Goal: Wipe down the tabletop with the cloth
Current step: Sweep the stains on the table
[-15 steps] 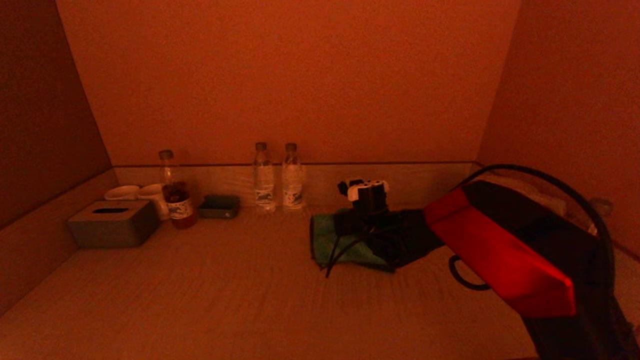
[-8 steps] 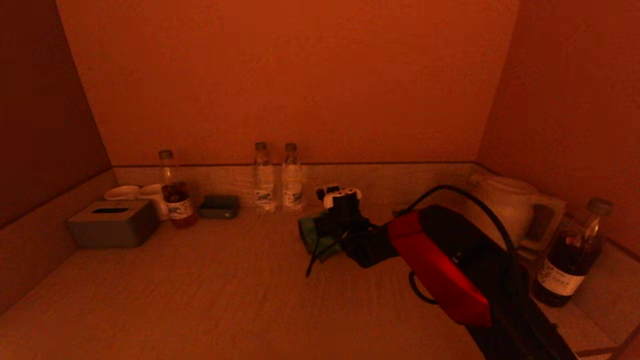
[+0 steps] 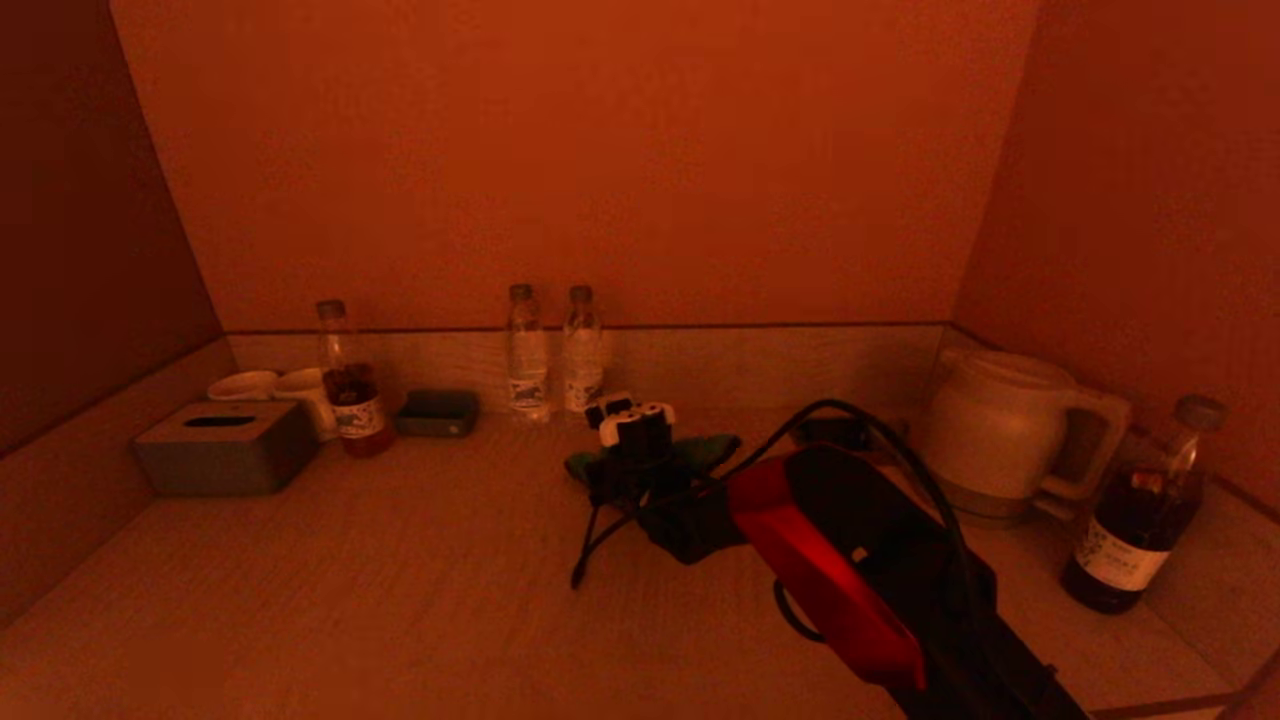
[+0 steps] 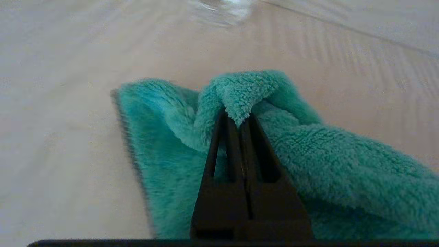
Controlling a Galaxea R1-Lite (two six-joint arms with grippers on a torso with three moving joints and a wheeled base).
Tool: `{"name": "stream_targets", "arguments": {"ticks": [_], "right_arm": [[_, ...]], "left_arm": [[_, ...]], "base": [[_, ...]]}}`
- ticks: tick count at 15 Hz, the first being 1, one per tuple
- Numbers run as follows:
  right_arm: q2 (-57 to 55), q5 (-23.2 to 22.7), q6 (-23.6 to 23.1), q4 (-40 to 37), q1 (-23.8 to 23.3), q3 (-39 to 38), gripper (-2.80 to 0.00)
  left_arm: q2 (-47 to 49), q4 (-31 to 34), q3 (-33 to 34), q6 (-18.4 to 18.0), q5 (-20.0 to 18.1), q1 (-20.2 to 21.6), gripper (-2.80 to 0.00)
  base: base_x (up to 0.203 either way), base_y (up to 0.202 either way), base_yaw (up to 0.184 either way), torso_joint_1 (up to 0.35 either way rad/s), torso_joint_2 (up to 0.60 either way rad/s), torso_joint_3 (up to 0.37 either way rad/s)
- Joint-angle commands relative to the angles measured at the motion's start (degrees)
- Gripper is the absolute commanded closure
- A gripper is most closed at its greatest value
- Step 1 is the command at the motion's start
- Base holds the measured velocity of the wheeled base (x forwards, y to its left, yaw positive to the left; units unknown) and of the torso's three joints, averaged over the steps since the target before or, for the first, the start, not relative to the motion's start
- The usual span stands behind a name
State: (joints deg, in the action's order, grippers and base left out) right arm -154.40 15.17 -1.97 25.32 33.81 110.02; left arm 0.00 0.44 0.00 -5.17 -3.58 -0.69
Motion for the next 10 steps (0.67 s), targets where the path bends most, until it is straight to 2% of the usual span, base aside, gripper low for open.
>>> {"name": "stream_targets", "arguments": {"ticks": [1, 6, 10], "right_arm": [[3.2, 0.0, 0.1, 0.2, 5.9, -1.3, 0.0], [11.5, 0.0, 0.4, 0.5, 13.6, -8.6, 0.0], [14.6, -0.1, 0.9, 0.5, 16.5, -12.2, 0.0]], "left_arm": [[0.0, 0.0, 0.0, 0.0, 0.0, -0.1, 0.0], [0.0, 0.0, 0.0, 0.0, 0.0, -0.1, 0.0], [0.0, 0.0, 0.0, 0.0, 0.0, -0.1, 0.0]], "base": [[0.0, 0.0, 0.0, 0.0, 0.0, 0.0], [0.0, 0.0, 0.0, 0.0, 0.0, 0.0], [0.0, 0.0, 0.0, 0.0, 0.0, 0.0]]}}
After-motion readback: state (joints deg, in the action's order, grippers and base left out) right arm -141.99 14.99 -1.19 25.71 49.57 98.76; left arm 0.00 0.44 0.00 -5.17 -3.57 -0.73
